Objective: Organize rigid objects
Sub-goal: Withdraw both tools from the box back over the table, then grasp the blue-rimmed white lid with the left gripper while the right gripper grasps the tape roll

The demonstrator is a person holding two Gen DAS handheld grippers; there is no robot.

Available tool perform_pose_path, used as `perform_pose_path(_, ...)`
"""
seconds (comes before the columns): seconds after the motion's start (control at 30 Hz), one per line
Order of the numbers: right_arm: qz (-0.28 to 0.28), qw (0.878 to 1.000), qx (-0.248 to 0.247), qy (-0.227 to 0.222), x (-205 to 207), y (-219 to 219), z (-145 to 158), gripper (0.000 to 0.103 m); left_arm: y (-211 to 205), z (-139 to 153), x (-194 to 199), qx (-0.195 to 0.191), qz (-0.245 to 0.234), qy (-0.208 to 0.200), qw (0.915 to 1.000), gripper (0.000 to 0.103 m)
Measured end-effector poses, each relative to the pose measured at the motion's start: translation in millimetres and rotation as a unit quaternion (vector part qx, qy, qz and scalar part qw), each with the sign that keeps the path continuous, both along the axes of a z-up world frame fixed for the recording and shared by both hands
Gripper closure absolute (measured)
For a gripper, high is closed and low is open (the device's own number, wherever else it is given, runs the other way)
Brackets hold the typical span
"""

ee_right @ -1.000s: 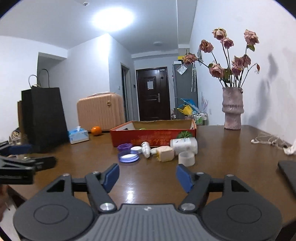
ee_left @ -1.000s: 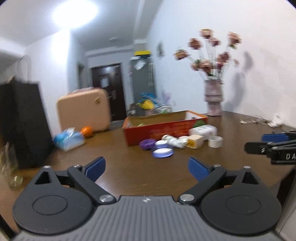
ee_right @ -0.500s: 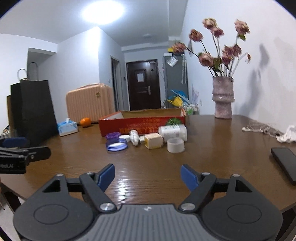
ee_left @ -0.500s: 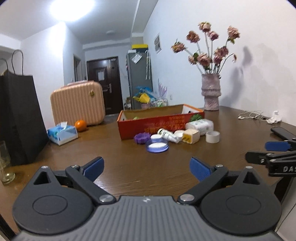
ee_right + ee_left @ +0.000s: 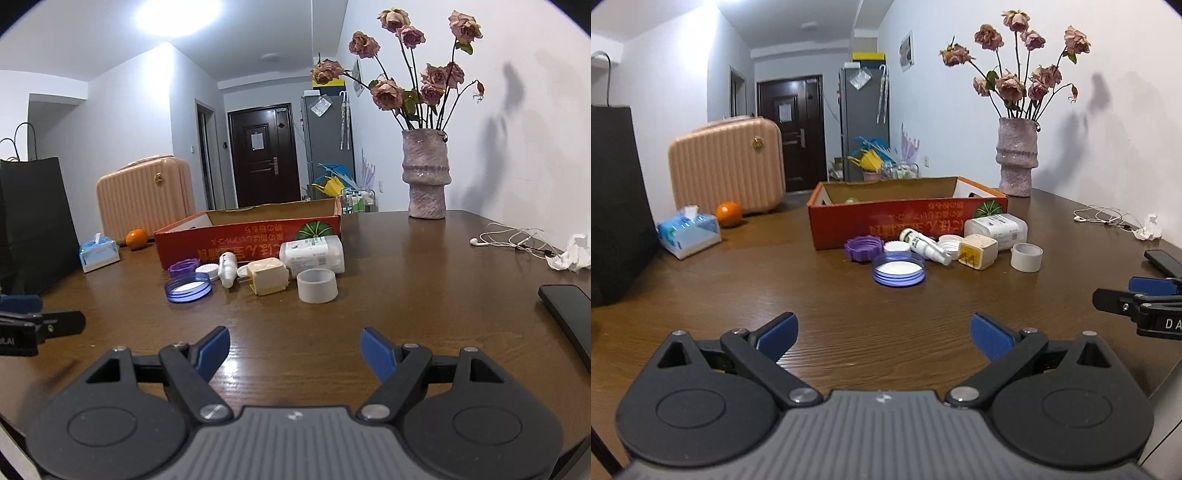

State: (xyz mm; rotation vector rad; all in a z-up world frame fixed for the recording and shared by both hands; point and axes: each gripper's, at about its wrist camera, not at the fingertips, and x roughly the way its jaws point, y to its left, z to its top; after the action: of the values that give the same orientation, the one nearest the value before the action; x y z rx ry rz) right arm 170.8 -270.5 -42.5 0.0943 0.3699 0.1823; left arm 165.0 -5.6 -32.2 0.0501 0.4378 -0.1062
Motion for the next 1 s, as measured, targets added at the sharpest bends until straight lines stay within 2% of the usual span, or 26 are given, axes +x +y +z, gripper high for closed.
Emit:
perform_pose_path(0.1,0.006,1.000,-0.002,0.002,10.1,-1.1,-1.3,0.026,-2.5,-4.1,12.7,-0.011,-0.005,0.017,0.9998,0.001)
perform_pose_path(0.23,0.005,1.000,0.001,0.011,28.4,-0.4,-0.1,0.026,-9.9,-6.2,36.4,0.005,-0.016,0.020,0.9997,0.001)
perform_pose_path(0.47,-0.007,0.999,0.004,0.041,81.1,-0.7,11.4,0.027,-11.9,-4.9,120.6,-0.007,-0.021,0.061,0.9979,0.002)
perform_pose_path(0.7,0.006,0.995,-0.056,0.081,149.4,9.4,13.5,0.027,-20.2,-17.3,187.6,-0.001,-0.044,0.100,0.9940,0.004)
perform_pose_path(0.8,0.010,0.993,-0.062,0.096,170.3,10.5,11.2,0.039,-22.6,-23.5,199.6,0.005,-0.046,0.108,0.9931,0.012)
perform_pose_path(0.87,0.015,0.992,-0.062,0.109,180.9,10.1,7.6,0.057,-22.1,-27.8,204.3,0.004,-0.041,0.118,0.9922,0.036)
perform_pose_path(0.9,0.018,0.992,-0.058,0.114,184.4,8.8,6.6,0.062,-21.1,-29.4,205.1,0.002,-0.044,0.121,0.9916,0.036)
perform_pose_path(1.0,0.025,0.991,-0.041,0.123,190.1,5.5,3.3,0.061,-20.1,-28.1,202.0,0.001,-0.047,0.112,0.9926,0.036)
